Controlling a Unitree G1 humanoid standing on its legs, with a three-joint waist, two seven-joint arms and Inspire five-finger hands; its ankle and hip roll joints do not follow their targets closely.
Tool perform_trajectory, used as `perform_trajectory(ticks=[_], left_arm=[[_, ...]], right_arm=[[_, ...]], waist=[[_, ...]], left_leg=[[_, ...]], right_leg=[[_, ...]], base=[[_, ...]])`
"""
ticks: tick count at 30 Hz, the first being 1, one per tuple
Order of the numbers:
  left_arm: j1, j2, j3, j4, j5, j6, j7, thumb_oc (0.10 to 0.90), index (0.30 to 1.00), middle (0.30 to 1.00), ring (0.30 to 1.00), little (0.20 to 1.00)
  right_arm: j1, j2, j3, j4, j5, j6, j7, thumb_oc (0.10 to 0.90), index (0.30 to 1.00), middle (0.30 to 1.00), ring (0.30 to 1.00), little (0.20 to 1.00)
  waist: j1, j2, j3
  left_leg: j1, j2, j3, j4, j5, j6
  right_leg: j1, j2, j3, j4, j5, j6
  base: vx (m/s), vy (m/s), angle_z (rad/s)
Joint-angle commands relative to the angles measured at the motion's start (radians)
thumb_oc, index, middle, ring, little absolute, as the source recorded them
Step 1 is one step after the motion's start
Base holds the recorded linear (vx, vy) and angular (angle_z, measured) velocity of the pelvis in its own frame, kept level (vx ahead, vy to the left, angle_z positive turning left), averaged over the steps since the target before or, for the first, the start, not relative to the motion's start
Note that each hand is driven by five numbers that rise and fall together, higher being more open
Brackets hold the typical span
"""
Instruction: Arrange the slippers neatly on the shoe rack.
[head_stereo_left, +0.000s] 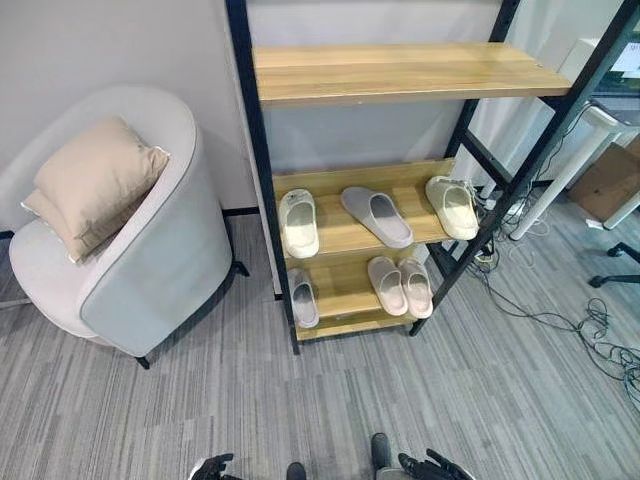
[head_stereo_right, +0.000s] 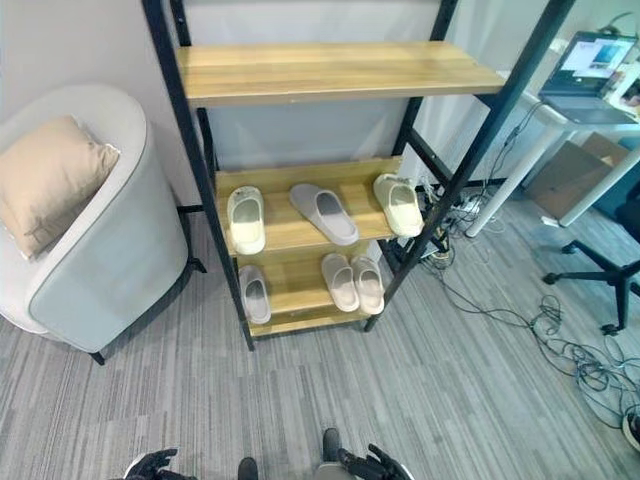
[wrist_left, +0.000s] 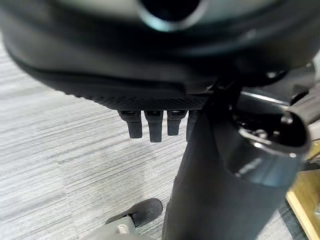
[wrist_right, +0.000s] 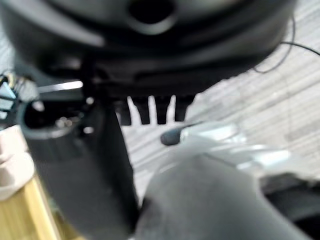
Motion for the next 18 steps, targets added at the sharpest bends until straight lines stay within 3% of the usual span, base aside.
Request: perform_trajectory(ticks=[1,3,4,6,8,10,12,13,15,18], left_arm=[[-0.031,-0.003,0.001,0.019,0.047,-0.003,-0.014,0.8,0.9,0.9,0.9,0.9],[-0.016,-0.002,-0.011,0.008,0.051,-0.006,-0.02,0.8,0.9,0.9,0.9,0.9],[-0.012,-0.001,-0.028,-0.001,0.051,-0.003,-0.026,0.8,0.9,0.9,0.9,0.9],[-0.038,-0.005,-0.06,-0.043,0.059,-0.002,-0.011,0.8,0.9,0.9,0.9,0.9],[-0.043,-0.026,-0.085,-0.083,0.05,-0.01,-0.005,0.8,0.9,0.9,0.9,0.9],[-0.045,-0.034,-0.097,-0.114,0.052,-0.014,0.006,0.8,0.9,0.9,0.9,0.9],[-0.047,-0.04,-0.097,-0.122,0.047,-0.02,0.016,0.8,0.9,0.9,0.9,0.9],[-0.053,-0.042,-0.103,-0.107,0.054,-0.018,0.02,0.8,0.9,0.9,0.9,0.9],[-0.048,-0.039,-0.098,-0.09,0.072,-0.017,0.018,0.8,0.9,0.9,0.9,0.9],[-0.024,-0.039,-0.104,-0.062,0.111,-0.01,0.013,0.8,0.9,0.9,0.9,0.9]], right_arm=[[0.037,-0.086,-0.014,-0.072,0.009,-0.031,0.027,0.8,0.9,0.9,0.9,0.9],[0.017,-0.134,-0.023,-0.148,0.041,-0.065,0.011,0.8,0.9,0.9,0.9,0.9],[-0.081,-0.164,-0.055,-0.113,0.041,-0.045,-0.021,0.8,0.9,0.9,0.9,0.9],[-0.103,-0.188,-0.055,-0.197,0.029,-0.07,-0.077,0.8,0.9,0.9,0.9,0.9],[-0.104,-0.202,-0.042,-0.309,0.013,-0.069,-0.09,0.8,0.9,0.9,0.9,0.9],[-0.083,-0.219,-0.045,-0.41,-0.005,-0.074,-0.096,0.8,0.9,0.9,0.9,0.9],[-0.07,-0.224,-0.049,-0.459,-0.012,-0.088,-0.105,0.8,0.9,0.9,0.9,0.9],[-0.067,-0.221,-0.043,-0.476,-0.015,-0.1,-0.113,0.8,0.9,0.9,0.9,0.9],[-0.077,-0.216,-0.041,-0.466,-0.018,-0.103,-0.107,0.8,0.9,0.9,0.9,0.9],[-0.084,-0.214,-0.045,-0.479,-0.03,-0.114,-0.113,0.8,0.9,0.9,0.9,0.9]], waist=[[-0.011,0.023,0.01],[-0.002,0.034,0.005],[0.016,0.037,0.006],[0.037,0.035,0.024],[0.049,0.024,0.049],[0.054,0.014,0.059],[0.064,0.014,0.058],[0.082,0.029,0.058],[0.087,0.036,0.05],[0.084,0.047,0.032]], left_leg=[[0.042,0.097,-0.05,0.014,-0.084,-0.07],[0.03,0.159,-0.086,0.058,-0.086,-0.099],[0.005,0.173,-0.107,0.111,-0.078,-0.107],[-0.086,0.189,-0.12,0.254,0.001,-0.126],[-0.145,0.185,-0.088,0.356,0.025,-0.11],[-0.173,0.177,-0.05,0.368,0.001,-0.099],[-0.194,0.133,-0.056,0.292,-0.03,-0.089],[-0.251,0.105,-0.1,0.14,0.056,-0.094],[-0.233,0.107,-0.113,0.054,0.071,-0.099],[-0.197,0.103,-0.125,0.031,0.082,-0.096]], right_leg=[[-0.035,0.064,0.029,0.091,-0.018,0.005],[-0.008,0.11,0.006,0.089,-0.071,-0.03],[0.014,0.12,-0.013,0.086,-0.091,-0.046],[0.049,0.127,-0.06,0.077,-0.11,-0.071],[0.074,0.127,-0.077,0.068,-0.119,-0.087],[0.092,0.126,-0.08,0.062,-0.127,-0.091],[0.108,0.13,-0.08,0.046,-0.131,-0.087],[0.131,0.155,-0.083,0.038,-0.148,-0.086],[0.146,0.166,-0.073,0.034,-0.164,-0.086],[0.152,0.166,-0.071,0.035,-0.168,-0.085]], base=[[0.2,-0.406,0.37],[0.25,-0.521,0.33],[0.22,-0.51,0.28],[0.08,-0.34,0.47],[0.06,-0.268,0.63],[0.1,-0.14,0.35],[0.18,-0.039,0.47],[0.24,-0.006,0.52],[0.2,0.046,0.41],[0.16,0.124,-0.3]])
